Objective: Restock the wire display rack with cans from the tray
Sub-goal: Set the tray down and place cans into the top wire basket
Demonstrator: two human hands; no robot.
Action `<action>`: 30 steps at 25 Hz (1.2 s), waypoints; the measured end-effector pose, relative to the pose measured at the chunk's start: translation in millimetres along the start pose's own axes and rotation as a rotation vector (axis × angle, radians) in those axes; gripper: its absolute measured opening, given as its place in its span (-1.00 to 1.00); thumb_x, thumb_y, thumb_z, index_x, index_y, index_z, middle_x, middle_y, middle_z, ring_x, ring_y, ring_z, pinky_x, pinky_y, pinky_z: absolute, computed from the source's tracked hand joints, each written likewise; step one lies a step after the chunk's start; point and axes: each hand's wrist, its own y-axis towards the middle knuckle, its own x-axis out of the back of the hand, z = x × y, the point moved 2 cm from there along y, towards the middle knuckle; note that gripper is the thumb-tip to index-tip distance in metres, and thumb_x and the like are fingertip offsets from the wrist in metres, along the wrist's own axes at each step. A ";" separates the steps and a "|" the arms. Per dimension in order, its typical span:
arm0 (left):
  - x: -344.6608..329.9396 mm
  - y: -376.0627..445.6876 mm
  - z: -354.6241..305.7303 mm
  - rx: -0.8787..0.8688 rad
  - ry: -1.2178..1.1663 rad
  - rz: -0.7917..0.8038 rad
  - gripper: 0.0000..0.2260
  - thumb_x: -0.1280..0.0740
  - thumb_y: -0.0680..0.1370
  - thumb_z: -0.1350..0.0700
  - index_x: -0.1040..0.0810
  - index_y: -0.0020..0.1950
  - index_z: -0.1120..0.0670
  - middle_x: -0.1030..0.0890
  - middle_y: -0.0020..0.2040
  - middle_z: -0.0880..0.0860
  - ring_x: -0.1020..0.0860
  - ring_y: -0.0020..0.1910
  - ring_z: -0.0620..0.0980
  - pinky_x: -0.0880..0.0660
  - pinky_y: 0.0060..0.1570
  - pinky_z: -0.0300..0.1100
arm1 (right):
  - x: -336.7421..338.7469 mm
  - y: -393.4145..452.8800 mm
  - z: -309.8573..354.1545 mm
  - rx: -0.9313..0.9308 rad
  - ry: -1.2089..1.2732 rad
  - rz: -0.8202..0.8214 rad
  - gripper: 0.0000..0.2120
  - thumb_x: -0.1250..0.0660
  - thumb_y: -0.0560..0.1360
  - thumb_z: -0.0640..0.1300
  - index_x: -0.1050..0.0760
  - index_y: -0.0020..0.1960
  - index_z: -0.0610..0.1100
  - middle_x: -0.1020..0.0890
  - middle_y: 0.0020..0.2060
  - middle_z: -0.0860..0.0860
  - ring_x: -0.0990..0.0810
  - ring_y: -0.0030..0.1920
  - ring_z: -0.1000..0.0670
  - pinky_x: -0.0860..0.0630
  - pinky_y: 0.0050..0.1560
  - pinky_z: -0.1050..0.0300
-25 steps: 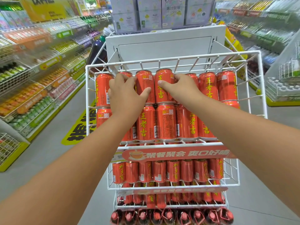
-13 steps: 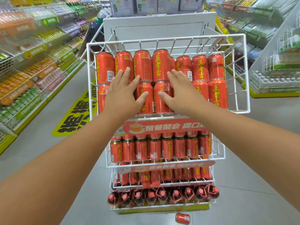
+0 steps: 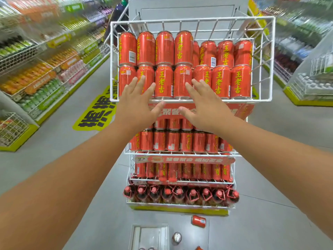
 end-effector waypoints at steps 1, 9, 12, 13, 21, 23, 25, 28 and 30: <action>-1.1 -13.0 -2.3 0.007 0.029 0.010 -0.32 -0.12 0.60 -0.36 -0.28 0.64 -0.05 -0.15 0.68 0.12 -0.05 0.67 0.15 -0.04 0.62 0.14 | -1.3 -10.7 0.0 0.023 -0.021 0.003 -0.24 -0.11 0.64 0.30 0.01 0.70 -0.03 0.00 0.69 -0.07 0.09 0.68 -0.11 0.06 0.65 -0.09; -13.0 -103.5 4.4 0.058 0.104 0.047 -0.31 -0.12 0.57 -0.34 -0.34 0.62 0.00 -0.22 0.65 0.16 -0.14 0.65 0.18 -0.09 0.60 0.16 | -35.0 -67.7 22.8 0.159 -0.013 0.045 -0.30 -0.06 0.64 0.32 -0.03 0.69 0.06 -0.05 0.68 -0.05 0.06 0.68 -0.09 0.04 0.65 -0.10; -27.3 -135.9 19.5 0.075 0.097 0.087 -0.31 -0.13 0.58 -0.35 -0.32 0.63 -0.02 -0.22 0.66 0.14 -0.14 0.65 0.17 -0.11 0.60 0.16 | -61.2 -81.1 39.2 0.187 0.015 0.077 -0.31 -0.08 0.64 0.31 -0.03 0.69 0.08 -0.05 0.69 -0.03 0.07 0.68 -0.07 0.03 0.65 -0.08; -32.7 -146.4 24.6 0.078 0.082 0.084 -0.32 -0.14 0.58 -0.34 -0.33 0.62 -0.02 -0.25 0.65 0.15 -0.17 0.64 0.18 -0.13 0.59 0.15 | -72.5 -85.0 44.9 0.193 0.028 0.094 -0.31 -0.09 0.64 0.31 -0.03 0.69 0.09 -0.05 0.69 -0.03 0.06 0.68 -0.08 0.02 0.65 -0.08; -147.9 -266.3 94.7 0.076 0.001 0.109 -0.32 -0.20 0.55 -0.31 -0.43 0.56 0.05 -0.39 0.57 0.19 -0.34 0.56 0.24 -0.28 0.53 0.13 | -237.2 -144.9 104.9 0.217 0.092 0.171 -0.29 -0.21 0.60 0.27 -0.18 0.66 0.02 -0.20 0.65 -0.07 -0.11 0.66 -0.14 -0.11 0.63 -0.13; -188.0 -302.0 114.3 0.074 -0.003 0.136 -0.33 -0.21 0.56 -0.31 -0.45 0.55 0.06 -0.41 0.55 0.20 -0.36 0.54 0.25 -0.31 0.51 0.16 | -289.7 -162.8 116.0 0.221 0.090 0.191 -0.28 -0.22 0.60 0.26 -0.18 0.66 0.00 -0.22 0.64 -0.09 -0.16 0.64 -0.16 -0.16 0.61 -0.13; -221.9 -332.2 126.3 0.084 -0.029 0.149 -0.34 -0.23 0.56 -0.30 -0.46 0.54 0.06 -0.42 0.55 0.20 -0.36 0.54 0.25 -0.33 0.49 0.18 | -332.5 -180.1 121.0 0.197 0.114 0.213 -0.27 -0.27 0.59 0.25 -0.19 0.66 -0.01 -0.24 0.63 -0.11 -0.19 0.63 -0.16 -0.19 0.60 -0.12; -297.1 -393.0 141.0 0.085 -0.070 0.165 -0.33 -0.25 0.55 -0.30 -0.46 0.54 0.07 -0.42 0.55 0.19 -0.37 0.53 0.25 -0.33 0.49 0.16 | -426.6 -220.3 126.3 0.237 0.124 0.235 -0.26 -0.27 0.57 0.25 -0.22 0.64 -0.04 -0.28 0.61 -0.13 -0.23 0.61 -0.19 -0.23 0.58 -0.14; -348.2 -432.8 144.8 0.087 -0.091 0.182 -0.33 -0.24 0.55 -0.30 -0.45 0.56 0.06 -0.41 0.56 0.18 -0.37 0.53 0.24 -0.33 0.49 0.15 | -489.0 -246.3 124.9 0.251 0.120 0.255 -0.25 -0.20 0.56 0.29 -0.22 0.65 -0.04 -0.29 0.61 -0.13 -0.24 0.61 -0.19 -0.24 0.58 -0.14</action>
